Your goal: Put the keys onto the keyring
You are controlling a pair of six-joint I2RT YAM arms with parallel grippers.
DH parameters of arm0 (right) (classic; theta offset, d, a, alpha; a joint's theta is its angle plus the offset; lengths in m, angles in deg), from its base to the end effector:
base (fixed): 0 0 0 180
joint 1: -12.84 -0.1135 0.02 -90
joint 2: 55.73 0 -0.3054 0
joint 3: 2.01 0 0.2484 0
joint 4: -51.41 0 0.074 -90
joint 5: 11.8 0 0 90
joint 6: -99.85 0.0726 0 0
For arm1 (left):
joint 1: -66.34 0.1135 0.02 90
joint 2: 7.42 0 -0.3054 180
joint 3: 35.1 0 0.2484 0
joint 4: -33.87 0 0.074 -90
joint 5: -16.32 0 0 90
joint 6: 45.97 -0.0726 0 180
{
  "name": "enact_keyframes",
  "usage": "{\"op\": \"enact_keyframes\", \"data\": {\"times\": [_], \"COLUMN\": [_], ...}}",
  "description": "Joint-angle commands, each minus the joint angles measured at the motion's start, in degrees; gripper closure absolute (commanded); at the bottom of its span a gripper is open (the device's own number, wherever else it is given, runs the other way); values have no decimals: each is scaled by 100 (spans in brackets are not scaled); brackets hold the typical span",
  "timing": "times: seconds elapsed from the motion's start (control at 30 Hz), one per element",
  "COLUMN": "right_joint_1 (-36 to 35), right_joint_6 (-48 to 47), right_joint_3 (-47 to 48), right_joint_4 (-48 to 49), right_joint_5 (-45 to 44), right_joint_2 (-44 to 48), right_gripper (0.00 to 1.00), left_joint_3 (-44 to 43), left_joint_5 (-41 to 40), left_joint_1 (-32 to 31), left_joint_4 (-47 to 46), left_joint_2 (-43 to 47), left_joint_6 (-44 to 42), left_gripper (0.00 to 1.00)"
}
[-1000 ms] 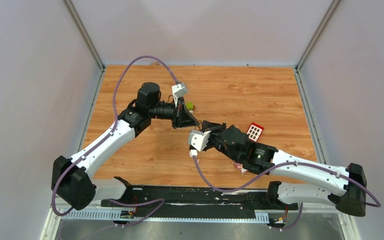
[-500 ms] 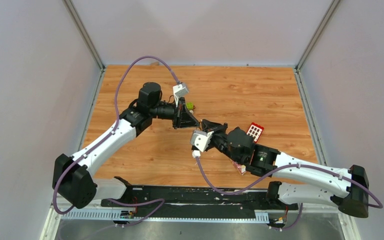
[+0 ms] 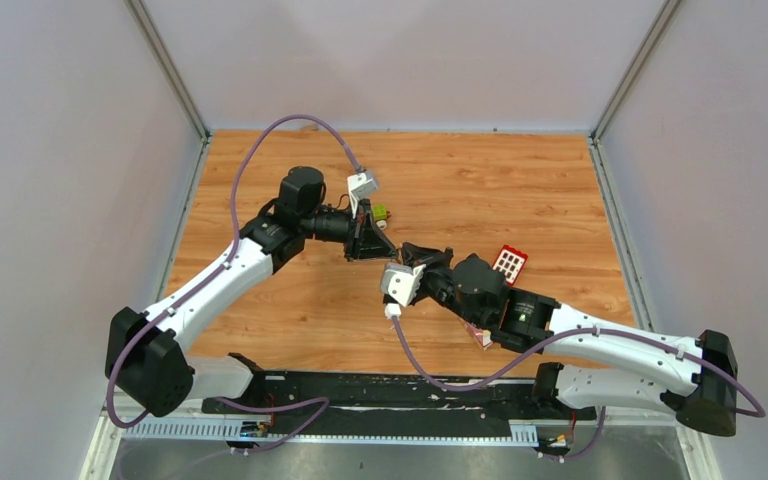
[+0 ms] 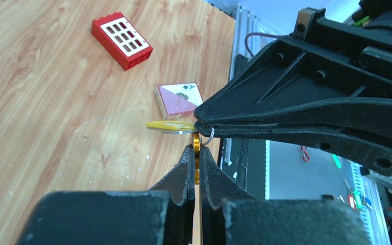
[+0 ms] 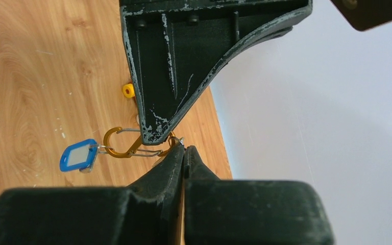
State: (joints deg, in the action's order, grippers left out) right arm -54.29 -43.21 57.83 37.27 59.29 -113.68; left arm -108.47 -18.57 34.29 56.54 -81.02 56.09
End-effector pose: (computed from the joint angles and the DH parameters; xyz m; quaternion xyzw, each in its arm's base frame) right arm 0.1171 0.2172 0.3503 -0.6143 0.4722 -0.0511 0.6301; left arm 0.2130 -0.2036 0.3605 0.3800 0.6833 -0.5413 0.3094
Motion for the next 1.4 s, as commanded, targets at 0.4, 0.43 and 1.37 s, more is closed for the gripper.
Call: {"op": "enact_keyframes", "data": {"times": [0.4,0.43,1.37], "right_joint_1": [539,557,1784], "right_joint_6": [443,475,2037], "right_joint_3": [360,374,506], "right_joint_4": [-604,-640,-1054], "right_joint_5": [1187,1257,3971], "right_joint_2": [10,-8,165], "right_gripper": [93,93,40], "left_joint_3": [-617,-625,-1306], "left_joint_5": [-207,-230,-321], "left_joint_1": [-123,-125,-155], "left_joint_4": [2156,2173,3249], "left_joint_2": [362,377,545], "left_joint_6": [-1985,-2018,-3612], "left_gripper": [100,100,100]}}
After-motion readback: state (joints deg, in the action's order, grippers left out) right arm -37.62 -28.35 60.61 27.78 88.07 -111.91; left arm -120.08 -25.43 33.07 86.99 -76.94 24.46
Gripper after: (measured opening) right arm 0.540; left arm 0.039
